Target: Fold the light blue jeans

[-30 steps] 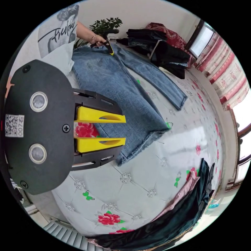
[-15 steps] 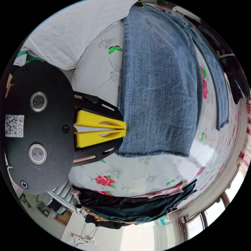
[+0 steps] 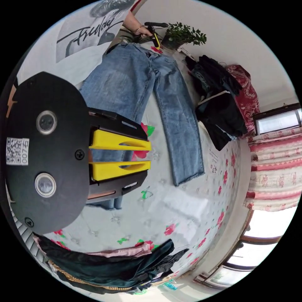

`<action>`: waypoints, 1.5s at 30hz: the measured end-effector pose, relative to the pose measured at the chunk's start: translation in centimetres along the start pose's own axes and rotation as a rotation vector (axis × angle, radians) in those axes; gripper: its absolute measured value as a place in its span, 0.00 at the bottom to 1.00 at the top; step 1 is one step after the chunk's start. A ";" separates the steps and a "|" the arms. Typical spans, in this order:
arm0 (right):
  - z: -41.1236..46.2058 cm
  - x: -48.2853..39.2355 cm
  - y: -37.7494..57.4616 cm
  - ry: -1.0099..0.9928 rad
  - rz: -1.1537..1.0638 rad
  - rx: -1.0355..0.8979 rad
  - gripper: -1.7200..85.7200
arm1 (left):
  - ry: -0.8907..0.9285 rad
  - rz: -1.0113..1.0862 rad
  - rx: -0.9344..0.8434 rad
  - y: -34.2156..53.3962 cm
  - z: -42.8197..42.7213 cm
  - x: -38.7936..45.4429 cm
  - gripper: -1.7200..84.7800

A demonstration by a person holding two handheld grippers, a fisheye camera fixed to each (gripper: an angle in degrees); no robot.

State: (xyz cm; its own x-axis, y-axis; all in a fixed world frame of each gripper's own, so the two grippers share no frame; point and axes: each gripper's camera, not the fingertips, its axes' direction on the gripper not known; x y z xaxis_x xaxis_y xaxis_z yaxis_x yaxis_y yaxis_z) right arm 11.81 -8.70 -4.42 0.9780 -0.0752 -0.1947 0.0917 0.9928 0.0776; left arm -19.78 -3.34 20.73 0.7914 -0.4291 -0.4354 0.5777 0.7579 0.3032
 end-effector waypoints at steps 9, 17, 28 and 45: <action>11.9 -6.0 -20.0 -0.009 -0.295 -0.097 0.14 | 0.042 0.068 -0.155 -21.0 9.8 -3.9 0.16; 27.1 -5.1 -28.9 0.130 -0.462 -0.461 0.14 | 0.078 0.186 -0.199 -24.7 11.2 -3.0 0.17; 21.1 -4.3 -26.2 0.081 -0.393 -0.289 0.03 | 0.259 0.042 -0.070 -24.1 1.3 -3.3 0.01; -4.7 -1.3 9.2 0.123 -0.128 0.010 0.03 | 0.421 0.036 0.052 6.4 -30.7 5.1 0.01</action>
State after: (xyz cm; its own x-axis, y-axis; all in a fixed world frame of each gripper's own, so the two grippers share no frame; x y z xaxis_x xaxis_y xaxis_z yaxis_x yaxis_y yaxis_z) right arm 10.46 1.02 -8.08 0.9280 -0.1881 -0.3217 0.2164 0.9748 0.0540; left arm -18.17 14.38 -5.57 0.6667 -0.1569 -0.7286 0.5693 0.7381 0.3621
